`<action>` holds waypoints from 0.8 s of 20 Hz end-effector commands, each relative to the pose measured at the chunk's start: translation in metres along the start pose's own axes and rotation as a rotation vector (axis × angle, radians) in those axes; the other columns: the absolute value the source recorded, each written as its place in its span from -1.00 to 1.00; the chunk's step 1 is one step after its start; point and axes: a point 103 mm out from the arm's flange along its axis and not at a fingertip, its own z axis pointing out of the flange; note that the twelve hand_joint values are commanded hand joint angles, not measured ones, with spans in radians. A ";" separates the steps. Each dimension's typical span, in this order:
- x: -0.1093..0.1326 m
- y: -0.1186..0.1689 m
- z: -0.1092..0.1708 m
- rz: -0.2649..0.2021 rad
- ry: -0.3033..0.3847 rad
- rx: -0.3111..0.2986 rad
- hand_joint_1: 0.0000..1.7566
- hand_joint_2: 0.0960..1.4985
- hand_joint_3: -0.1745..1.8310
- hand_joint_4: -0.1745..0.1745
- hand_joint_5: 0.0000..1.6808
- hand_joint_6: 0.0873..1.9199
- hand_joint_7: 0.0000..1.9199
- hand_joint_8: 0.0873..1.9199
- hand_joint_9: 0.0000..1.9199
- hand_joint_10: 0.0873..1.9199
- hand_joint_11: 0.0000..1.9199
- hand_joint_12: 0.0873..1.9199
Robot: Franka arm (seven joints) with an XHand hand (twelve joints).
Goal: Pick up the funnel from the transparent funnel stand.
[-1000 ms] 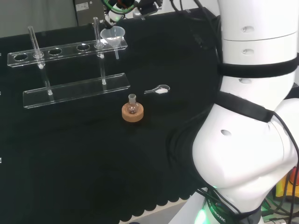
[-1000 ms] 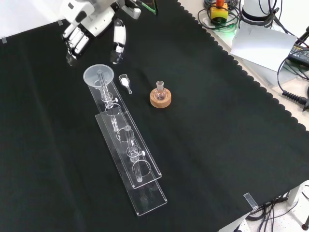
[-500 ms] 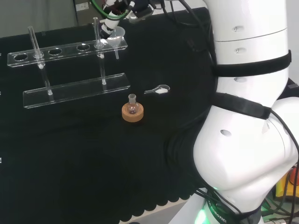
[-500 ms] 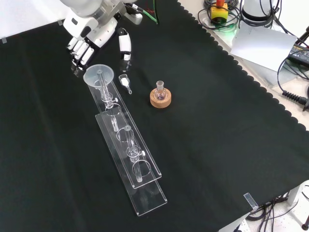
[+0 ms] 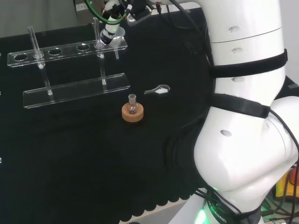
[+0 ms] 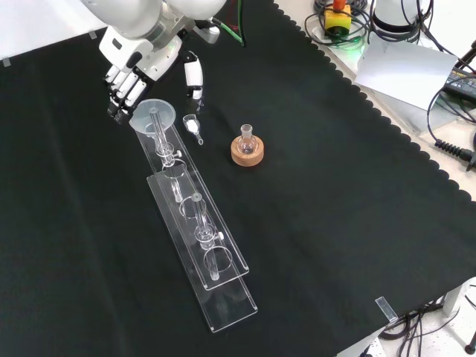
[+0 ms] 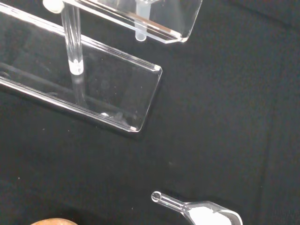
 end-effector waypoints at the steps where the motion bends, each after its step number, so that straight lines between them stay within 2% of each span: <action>1: -0.004 0.004 0.005 0.005 -0.004 0.022 -0.44 -0.10 -0.54 0.06 -0.98 -1.00 -1.00 -0.86 -0.97 -0.24 -1.00 0.56; 6: -0.004 0.010 0.013 0.003 -0.002 0.041 -0.45 -0.12 -0.54 0.05 -1.00 -1.00 -1.00 -0.97 -1.00 -0.27 -1.00 0.56; 16: -0.004 0.018 0.018 0.010 -0.015 0.053 -0.44 -0.13 -0.54 0.05 -1.00 -1.00 -1.00 -0.99 -1.00 -0.28 -0.99 0.56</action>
